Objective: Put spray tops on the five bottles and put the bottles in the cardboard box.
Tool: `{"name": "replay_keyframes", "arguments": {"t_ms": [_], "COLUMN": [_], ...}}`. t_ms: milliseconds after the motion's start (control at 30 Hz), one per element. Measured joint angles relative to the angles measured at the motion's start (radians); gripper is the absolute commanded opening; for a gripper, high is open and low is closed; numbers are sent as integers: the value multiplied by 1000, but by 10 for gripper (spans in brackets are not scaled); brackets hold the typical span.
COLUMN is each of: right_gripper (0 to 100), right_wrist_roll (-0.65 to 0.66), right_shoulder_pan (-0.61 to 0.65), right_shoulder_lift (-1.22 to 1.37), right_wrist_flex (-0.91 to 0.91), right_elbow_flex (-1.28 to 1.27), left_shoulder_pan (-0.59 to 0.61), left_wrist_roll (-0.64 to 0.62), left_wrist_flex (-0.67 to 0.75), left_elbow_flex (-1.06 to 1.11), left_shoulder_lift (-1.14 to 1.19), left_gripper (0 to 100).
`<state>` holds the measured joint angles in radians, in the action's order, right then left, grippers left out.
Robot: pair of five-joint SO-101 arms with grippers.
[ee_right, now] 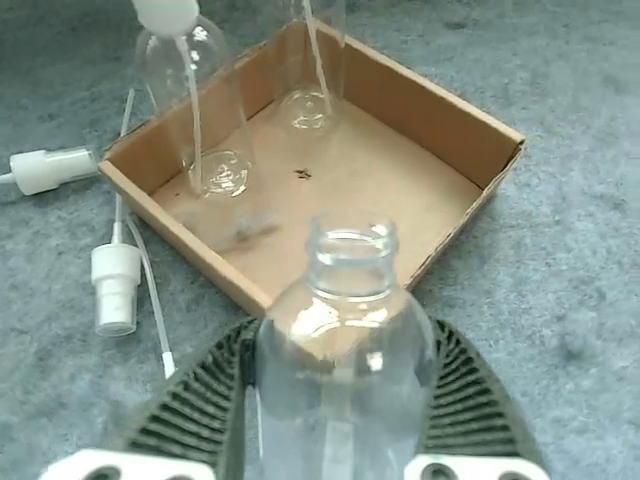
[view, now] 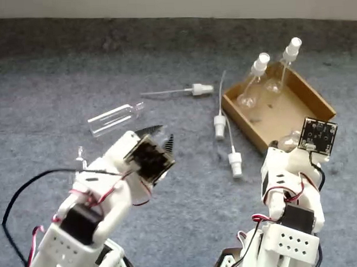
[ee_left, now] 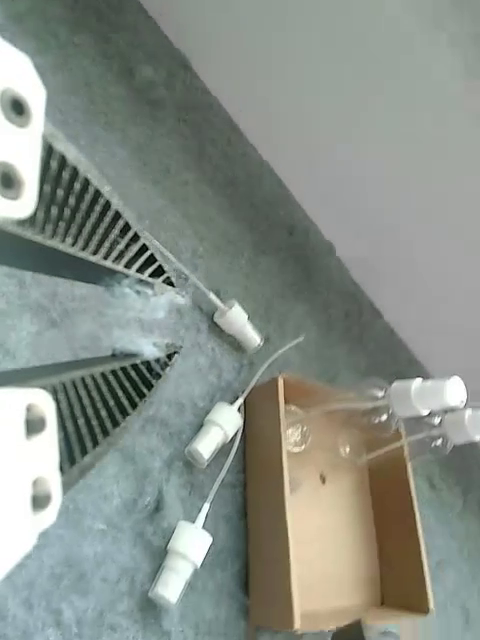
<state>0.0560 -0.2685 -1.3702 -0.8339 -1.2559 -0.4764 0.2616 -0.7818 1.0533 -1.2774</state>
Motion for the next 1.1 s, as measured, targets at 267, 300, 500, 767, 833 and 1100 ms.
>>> {"name": "replay_keyframes", "arguments": {"t_ms": [267,300,500,767,833,1100], "right_gripper": [108,108,108,108,108,108], "right_wrist_roll": [0,0,0,0,0,0], "right_shoulder_pan": [-38,-40,-41,-98,-144,-230], "right_shoulder_lift": [0,0,0,0,0,0], "right_wrist_flex": [0,0,0,0,0,107], "right_elbow_flex": [0,0,0,0,0,0], "left_shoulder_pan": [-103,-112,-132,-160,-189,-236], "left_wrist_roll": [0,0,-104,-163,-199,-482], "left_wrist_flex": [0,0,-66,-310,-368,-416], "left_elbow_flex": [-264,-298,-519,-885,-944,-1132], "left_shoulder_lift": [394,442,767,1142,1215,1349], "left_gripper": [45,45,46,46,46,46]}}
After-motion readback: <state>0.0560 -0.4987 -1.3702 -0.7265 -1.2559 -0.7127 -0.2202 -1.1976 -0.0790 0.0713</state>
